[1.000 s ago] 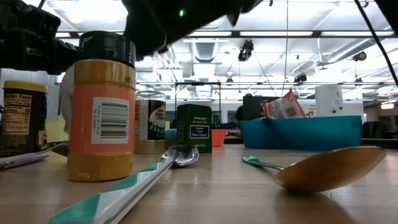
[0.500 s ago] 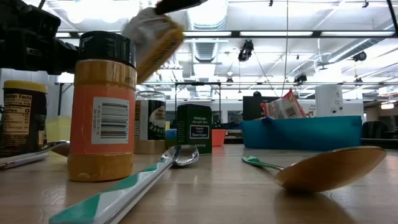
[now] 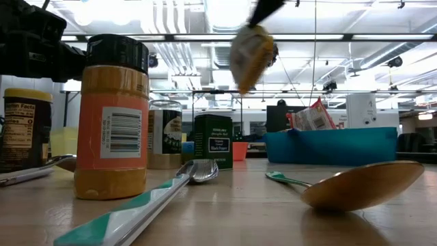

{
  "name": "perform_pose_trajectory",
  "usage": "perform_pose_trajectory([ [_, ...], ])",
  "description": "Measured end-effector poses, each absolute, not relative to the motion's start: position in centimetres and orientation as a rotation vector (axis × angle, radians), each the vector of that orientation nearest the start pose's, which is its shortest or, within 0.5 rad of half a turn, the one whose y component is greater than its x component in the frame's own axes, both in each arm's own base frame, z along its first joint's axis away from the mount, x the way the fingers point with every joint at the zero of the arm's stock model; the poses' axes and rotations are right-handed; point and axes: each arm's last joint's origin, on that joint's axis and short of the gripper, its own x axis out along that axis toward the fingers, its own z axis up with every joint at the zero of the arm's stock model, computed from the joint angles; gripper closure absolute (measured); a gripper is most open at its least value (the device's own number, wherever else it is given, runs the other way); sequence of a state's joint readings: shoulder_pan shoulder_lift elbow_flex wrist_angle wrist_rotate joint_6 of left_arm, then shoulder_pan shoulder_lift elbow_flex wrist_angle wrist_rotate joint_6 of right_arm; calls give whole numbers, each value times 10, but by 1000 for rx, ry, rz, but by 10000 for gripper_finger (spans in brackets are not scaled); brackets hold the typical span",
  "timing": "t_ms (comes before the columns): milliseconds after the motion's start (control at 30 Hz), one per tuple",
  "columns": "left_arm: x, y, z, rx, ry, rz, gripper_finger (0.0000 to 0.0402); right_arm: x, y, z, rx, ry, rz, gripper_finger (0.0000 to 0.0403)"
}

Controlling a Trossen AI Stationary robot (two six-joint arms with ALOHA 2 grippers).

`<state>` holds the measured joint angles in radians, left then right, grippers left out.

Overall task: Pick & Place Food Item
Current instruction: Put the yellow noodle pack into the blue bin

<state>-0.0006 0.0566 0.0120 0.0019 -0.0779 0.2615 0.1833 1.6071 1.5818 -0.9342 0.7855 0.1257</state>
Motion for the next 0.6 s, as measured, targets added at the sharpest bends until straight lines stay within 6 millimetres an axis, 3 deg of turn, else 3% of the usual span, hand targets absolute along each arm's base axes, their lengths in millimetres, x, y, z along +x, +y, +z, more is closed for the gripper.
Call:
perform_pose_trajectory([
  [367,100,2,163,263,52,71,401,264,24,346,-184,906,-1070,394],
  [600,100,2,163,263,52,71,401,247,14,324,-152,891,-1185,394],
])
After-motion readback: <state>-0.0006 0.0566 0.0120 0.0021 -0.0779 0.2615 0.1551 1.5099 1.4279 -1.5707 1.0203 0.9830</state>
